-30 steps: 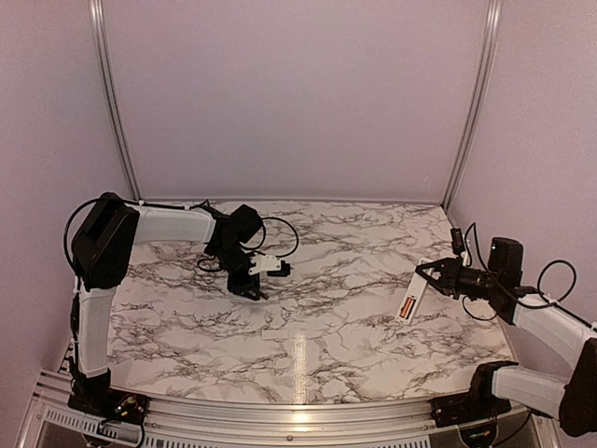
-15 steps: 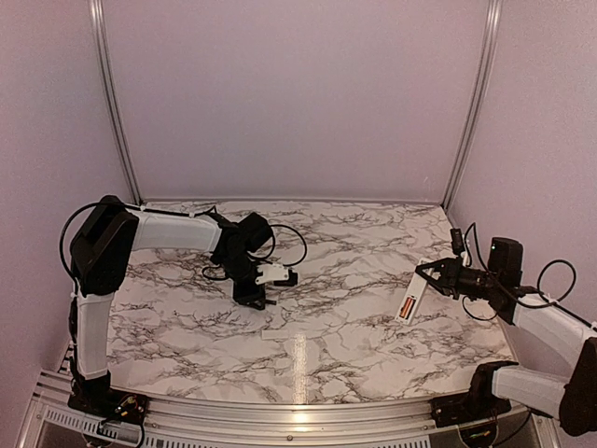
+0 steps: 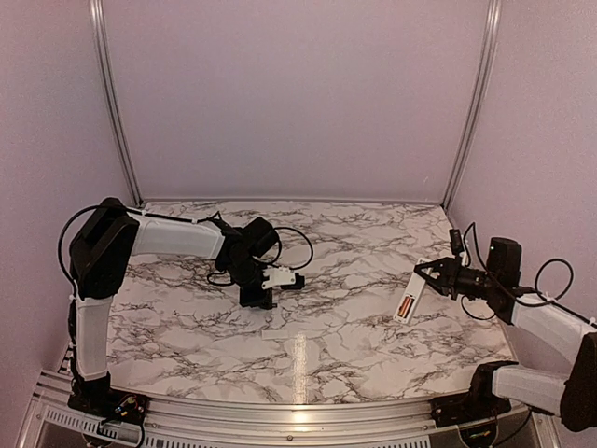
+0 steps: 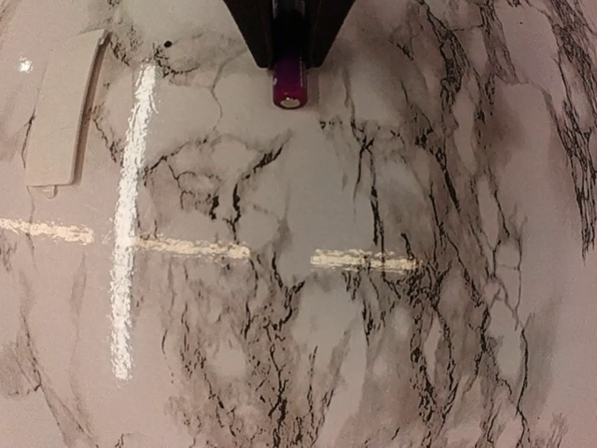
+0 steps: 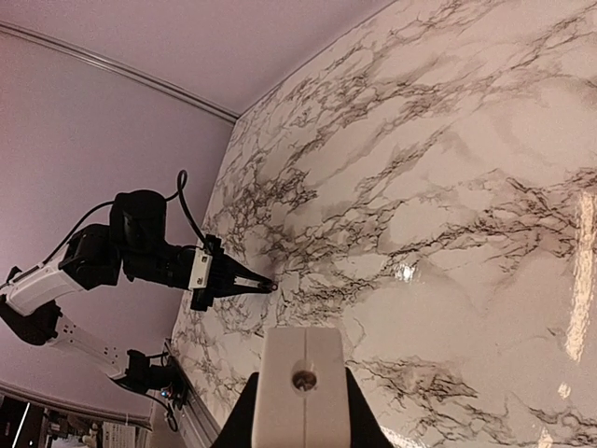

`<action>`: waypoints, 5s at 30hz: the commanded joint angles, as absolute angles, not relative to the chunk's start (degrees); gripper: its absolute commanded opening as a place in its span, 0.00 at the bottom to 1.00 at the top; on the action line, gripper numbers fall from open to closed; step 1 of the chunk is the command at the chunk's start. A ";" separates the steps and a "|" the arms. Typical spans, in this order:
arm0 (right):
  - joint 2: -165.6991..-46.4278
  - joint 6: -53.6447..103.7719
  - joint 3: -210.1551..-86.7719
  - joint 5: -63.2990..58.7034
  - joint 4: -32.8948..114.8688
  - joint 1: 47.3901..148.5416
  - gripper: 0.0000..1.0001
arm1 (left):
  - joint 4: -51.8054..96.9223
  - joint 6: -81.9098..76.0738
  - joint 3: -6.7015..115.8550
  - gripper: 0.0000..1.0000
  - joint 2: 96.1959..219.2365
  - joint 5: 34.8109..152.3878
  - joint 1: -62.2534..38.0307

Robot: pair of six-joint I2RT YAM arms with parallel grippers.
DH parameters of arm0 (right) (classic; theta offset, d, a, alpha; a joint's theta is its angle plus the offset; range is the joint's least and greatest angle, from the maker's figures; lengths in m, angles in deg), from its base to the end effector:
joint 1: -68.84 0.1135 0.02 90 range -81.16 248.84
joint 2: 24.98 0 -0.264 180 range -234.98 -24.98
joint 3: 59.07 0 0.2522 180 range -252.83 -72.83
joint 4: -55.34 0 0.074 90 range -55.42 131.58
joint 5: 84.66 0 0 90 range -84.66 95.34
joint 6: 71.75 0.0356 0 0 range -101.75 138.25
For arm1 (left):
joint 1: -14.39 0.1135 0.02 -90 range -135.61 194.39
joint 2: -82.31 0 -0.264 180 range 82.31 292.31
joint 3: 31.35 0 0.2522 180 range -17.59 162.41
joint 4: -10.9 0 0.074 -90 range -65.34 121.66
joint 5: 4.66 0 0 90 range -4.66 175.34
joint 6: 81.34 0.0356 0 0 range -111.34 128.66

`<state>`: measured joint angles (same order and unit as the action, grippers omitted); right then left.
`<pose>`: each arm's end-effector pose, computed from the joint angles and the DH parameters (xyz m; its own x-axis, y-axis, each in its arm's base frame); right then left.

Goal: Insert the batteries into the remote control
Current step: Pick up the battery from the center of the board, then place the battery in the battery compartment, then load the battery into the battery compartment.

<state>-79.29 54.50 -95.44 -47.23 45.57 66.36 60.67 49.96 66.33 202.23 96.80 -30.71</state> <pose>0.1916 0.0200 0.2058 -0.7744 0.3933 -0.4956 -0.2705 0.5023 0.8213 0.2906 -0.3016 0.1433 -0.0176 0.9340 -0.3567 0.9972 0.0424 0.0619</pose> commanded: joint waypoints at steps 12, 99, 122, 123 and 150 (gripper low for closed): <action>-82.91 68.01 -93.08 -43.40 64.54 79.25 0.00 | 58.41 16.15 62.88 0.00 181.70 83.42 -33.97; -141.43 96.55 -124.26 -32.45 112.75 104.52 0.00 | 80.73 -16.37 86.89 0.28 199.52 93.59 -40.19; -138.10 96.87 -121.46 -34.99 112.08 104.46 0.00 | 49.79 16.46 58.81 0.56 165.38 92.78 -38.35; -137.90 96.86 -121.32 -35.07 111.99 104.49 0.00 | 50.37 19.12 57.50 0.56 164.57 93.68 -38.37; -136.25 96.25 -122.18 -35.70 110.25 105.05 0.00 | 51.08 41.00 54.50 0.14 174.60 89.40 -44.76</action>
